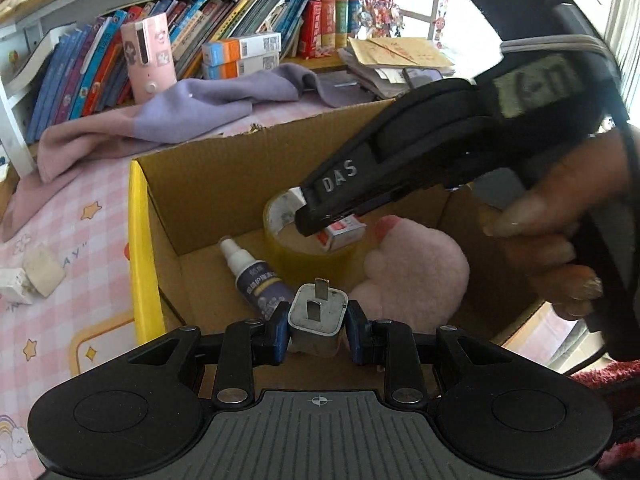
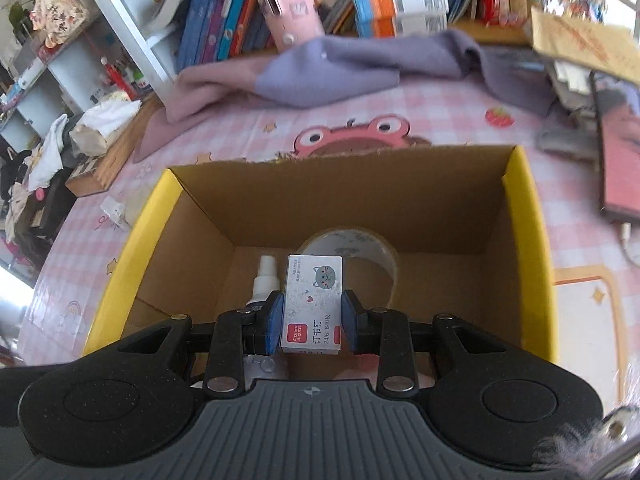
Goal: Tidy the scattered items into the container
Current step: 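Lower the card box into the yellow box with the right tool while the left tool lowers the plug adapter, then open the right tool over the box while the left tool releases the plug adapter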
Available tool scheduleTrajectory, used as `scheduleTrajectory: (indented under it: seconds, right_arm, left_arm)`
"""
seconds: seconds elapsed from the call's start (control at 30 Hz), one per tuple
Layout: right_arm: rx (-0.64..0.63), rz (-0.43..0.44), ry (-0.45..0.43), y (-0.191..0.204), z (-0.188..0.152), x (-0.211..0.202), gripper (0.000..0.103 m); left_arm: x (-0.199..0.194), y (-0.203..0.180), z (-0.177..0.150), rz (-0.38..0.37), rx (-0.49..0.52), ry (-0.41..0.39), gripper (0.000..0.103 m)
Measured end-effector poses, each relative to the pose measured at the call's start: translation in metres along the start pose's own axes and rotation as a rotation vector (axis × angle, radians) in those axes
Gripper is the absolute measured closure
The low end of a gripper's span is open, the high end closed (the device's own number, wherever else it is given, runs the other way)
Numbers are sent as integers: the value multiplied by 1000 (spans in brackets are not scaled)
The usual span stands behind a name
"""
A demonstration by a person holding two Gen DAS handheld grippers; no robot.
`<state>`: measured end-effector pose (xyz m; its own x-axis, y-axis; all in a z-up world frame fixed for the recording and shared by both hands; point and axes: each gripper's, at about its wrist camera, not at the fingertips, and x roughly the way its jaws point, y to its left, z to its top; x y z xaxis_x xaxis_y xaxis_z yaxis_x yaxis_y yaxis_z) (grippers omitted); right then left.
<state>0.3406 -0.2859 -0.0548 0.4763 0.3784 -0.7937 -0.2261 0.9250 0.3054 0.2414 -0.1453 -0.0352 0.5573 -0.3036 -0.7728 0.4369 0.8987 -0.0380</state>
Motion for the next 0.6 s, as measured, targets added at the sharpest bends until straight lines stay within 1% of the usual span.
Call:
scheduleTrajectory:
  seconds: [0.13, 0.27, 0.37, 0.43, 0.47, 0.53, 0.6]
  right_arm:
    - [-1, 5, 13, -2, 1, 6, 74]
    - [-9, -4, 2, -4, 3, 7, 74]
    - [-8, -10, -5, -4, 4, 7, 72]
    - [-14, -24, -24, -3, 5, 6, 67]
    - [-17, -30, -35, -3, 5, 4, 63]
    - [-28, -38, -61, -1, 4, -1, 62]
    - [-31, -41, -81, 0, 1, -7, 61]
  left_arm:
    - [2, 1, 0, 1, -15, 7, 76]
    - [3, 1, -1, 9, -22, -2, 75]
    - [0, 0, -2, 30, -15, -20, 72]
    - [-4, -2, -3, 41, -8, -42, 62]
    - [-7, -3, -4, 44, -2, -56, 59]
    - [-13, -6, -5, 43, 11, -90, 47]
    - [-19, -9, -8, 46, 23, -116, 44]
